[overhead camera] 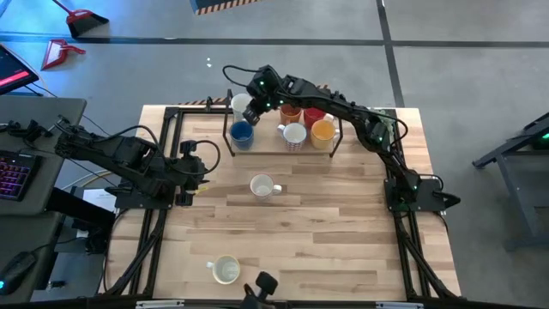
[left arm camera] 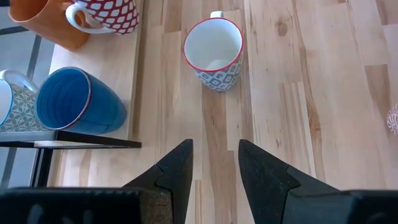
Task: Place coffee mugs
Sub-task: Adjust the white blue mug on the shelf
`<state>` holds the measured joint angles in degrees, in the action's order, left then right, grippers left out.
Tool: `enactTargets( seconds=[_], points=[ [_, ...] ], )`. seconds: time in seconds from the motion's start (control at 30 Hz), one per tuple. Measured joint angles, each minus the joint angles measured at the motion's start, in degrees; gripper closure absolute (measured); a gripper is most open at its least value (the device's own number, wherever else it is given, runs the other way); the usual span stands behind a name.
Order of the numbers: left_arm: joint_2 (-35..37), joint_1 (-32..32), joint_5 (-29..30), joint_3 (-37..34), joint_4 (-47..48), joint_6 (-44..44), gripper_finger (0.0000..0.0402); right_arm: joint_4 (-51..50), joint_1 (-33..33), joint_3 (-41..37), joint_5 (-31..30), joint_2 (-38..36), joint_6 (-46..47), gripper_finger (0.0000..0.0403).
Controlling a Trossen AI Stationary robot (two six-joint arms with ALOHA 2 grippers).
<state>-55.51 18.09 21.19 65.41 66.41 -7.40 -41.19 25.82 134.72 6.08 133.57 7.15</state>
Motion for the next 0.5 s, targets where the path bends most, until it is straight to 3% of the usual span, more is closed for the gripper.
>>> enactTargets(
  seconds=[0.17, 0.37, 0.5],
  points=[
    [0.01, 0.00, 0.00, 0.00, 0.00, -0.04, 0.0282, -2.35, 0.54, -0.09, 0.19, -0.01, -1.82, 0.0402],
    [0.00, 0.00, 0.84, 0.00, -0.06, -2.03, 0.0282, -7.60, 1.81, 0.23, 0.79, -2.57, -16.57, 0.0402],
    [0.00, -0.09, 3.02, 0.00, -0.24, -8.10, 0.0282, -6.19, 3.33, 0.37, -2.47, -4.41, -12.04, 0.0402]
  ],
)
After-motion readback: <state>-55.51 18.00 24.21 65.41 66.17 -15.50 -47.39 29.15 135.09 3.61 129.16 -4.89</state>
